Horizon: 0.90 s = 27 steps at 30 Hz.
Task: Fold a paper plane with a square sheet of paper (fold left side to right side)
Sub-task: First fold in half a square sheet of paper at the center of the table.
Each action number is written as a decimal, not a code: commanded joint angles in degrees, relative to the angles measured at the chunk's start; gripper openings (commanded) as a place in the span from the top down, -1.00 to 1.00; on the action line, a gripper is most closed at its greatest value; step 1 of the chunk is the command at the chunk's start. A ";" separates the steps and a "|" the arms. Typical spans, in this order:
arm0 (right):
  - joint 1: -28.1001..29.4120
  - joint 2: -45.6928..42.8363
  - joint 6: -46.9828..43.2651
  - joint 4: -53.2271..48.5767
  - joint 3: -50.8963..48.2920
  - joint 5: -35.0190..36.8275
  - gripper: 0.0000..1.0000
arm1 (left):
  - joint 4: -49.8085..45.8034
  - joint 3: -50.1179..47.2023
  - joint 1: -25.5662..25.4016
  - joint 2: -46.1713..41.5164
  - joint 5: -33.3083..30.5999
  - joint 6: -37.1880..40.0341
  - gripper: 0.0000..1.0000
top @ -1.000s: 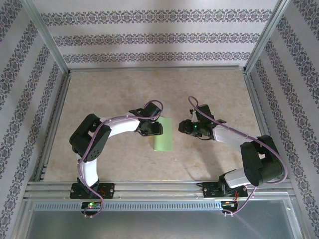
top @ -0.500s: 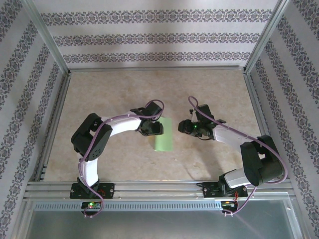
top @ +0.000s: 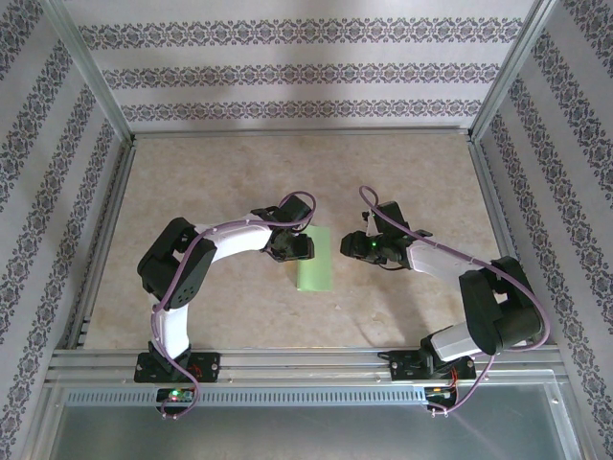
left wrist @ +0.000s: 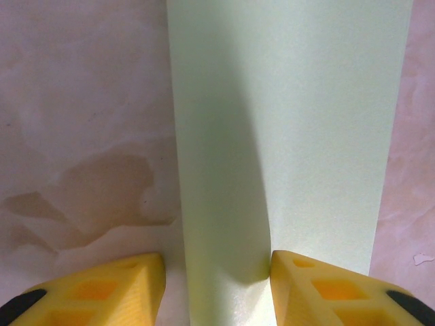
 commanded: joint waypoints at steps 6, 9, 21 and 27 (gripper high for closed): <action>0.52 0.89 -0.69 0.56 0.33 -1.25 0.06 | 2.11 -0.81 -2.84 6.06 2.87 0.81 0.06; 0.52 1.02 -0.69 0.71 0.42 -1.66 0.06 | 2.01 -0.79 -2.83 6.14 2.84 0.83 0.06; 0.78 4.73 3.75 7.59 0.50 -10.23 0.51 | 1.49 -0.60 -2.92 6.41 2.91 0.74 0.06; 2.55 7.77 5.51 9.95 1.73 -12.75 0.83 | 1.40 -0.59 -2.96 6.42 2.84 0.80 0.06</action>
